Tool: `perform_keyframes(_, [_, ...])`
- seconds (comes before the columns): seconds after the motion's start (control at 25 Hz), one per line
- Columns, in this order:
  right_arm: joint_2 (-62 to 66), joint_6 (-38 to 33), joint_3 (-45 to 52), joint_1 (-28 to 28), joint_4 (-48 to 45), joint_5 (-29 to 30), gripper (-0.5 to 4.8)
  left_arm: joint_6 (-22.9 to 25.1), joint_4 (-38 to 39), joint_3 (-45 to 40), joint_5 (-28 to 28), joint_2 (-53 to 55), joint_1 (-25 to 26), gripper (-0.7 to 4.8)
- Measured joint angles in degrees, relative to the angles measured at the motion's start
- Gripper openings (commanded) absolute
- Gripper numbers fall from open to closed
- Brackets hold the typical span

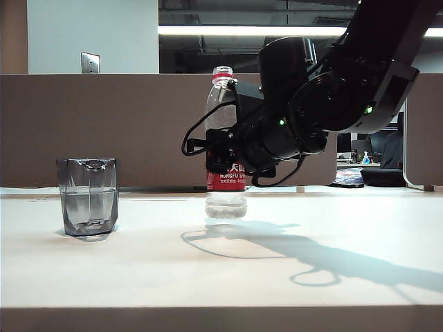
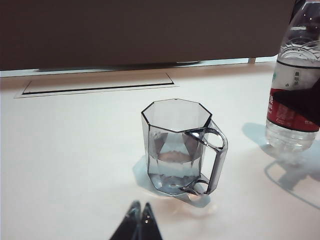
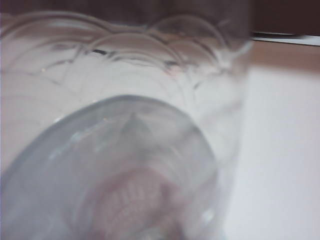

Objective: Pick up the mineral water bottle on the table and pour water into the mug until it's half full.

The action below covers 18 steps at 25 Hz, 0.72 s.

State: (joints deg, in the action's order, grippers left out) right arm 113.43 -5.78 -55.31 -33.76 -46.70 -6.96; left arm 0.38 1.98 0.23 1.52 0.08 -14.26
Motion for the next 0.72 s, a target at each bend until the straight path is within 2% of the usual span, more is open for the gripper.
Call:
perform_keyframes(0.2, [0.55,-0.02,0.00,0.00,0.33,0.72,2.19,0.00,0.00,0.00,0.00,0.00,0.00,-0.05])
perform_keyframes(0.36, [0.55,0.00,0.00,0.00,1.25,1.20,2.96,0.00,0.00,0.00,0.00,0.00,0.00,-0.05])
perform_keyframes(0.56, [0.50,-0.04,-0.02,-0.15,2.05,1.40,2.98,0.00,0.00,0.00,0.00,0.00,0.00,-0.05])
perform_keyframes(0.64, [0.42,-0.04,-0.02,-0.48,2.32,1.42,3.47,0.00,0.00,0.00,0.00,0.00,0.00,-0.05])
perform_keyframes(0.72, [0.13,-0.04,0.00,-0.77,2.91,1.44,3.75,0.00,0.00,0.00,0.00,0.00,0.00,-0.05])
